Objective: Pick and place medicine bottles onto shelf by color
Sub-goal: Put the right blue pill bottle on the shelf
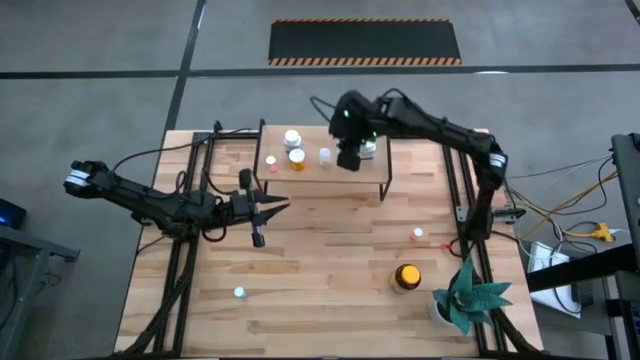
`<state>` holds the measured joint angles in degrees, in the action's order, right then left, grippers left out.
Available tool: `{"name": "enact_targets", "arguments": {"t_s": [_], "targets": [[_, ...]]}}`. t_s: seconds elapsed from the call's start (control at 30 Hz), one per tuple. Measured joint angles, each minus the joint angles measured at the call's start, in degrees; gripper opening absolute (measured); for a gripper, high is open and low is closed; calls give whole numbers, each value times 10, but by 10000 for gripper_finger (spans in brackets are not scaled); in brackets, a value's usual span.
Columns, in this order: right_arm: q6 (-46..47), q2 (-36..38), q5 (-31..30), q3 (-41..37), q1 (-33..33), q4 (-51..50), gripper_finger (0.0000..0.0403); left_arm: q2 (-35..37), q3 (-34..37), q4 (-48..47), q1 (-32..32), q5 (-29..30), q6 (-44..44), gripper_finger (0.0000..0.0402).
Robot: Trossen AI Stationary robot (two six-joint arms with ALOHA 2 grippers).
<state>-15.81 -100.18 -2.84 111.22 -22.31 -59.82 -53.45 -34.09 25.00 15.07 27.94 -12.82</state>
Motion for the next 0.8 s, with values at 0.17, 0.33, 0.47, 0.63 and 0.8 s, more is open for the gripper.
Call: {"name": "enact_targets", "arguments": {"t_s": [0.17, 0.33, 0.47, 0.63, 0.8], "targets": [[-3, -35, 18, 13, -49, 1, 102, 0, 0, 0, 0, 0, 0, 47], [-9, -53, 18, 11, -60, 0, 102, 0, 0, 0, -1, 0, 1, 47], [-14, -55, 18, 11, -60, 1, 102, 0, 0, 0, -1, 0, 1, 47], [-9, -55, 19, 11, -60, 1, 102, 0, 1, 0, -1, 0, 2, 47], [11, -54, 32, 11, -60, -9, 102, 0, 1, 0, -1, 0, 2, 47]]}}
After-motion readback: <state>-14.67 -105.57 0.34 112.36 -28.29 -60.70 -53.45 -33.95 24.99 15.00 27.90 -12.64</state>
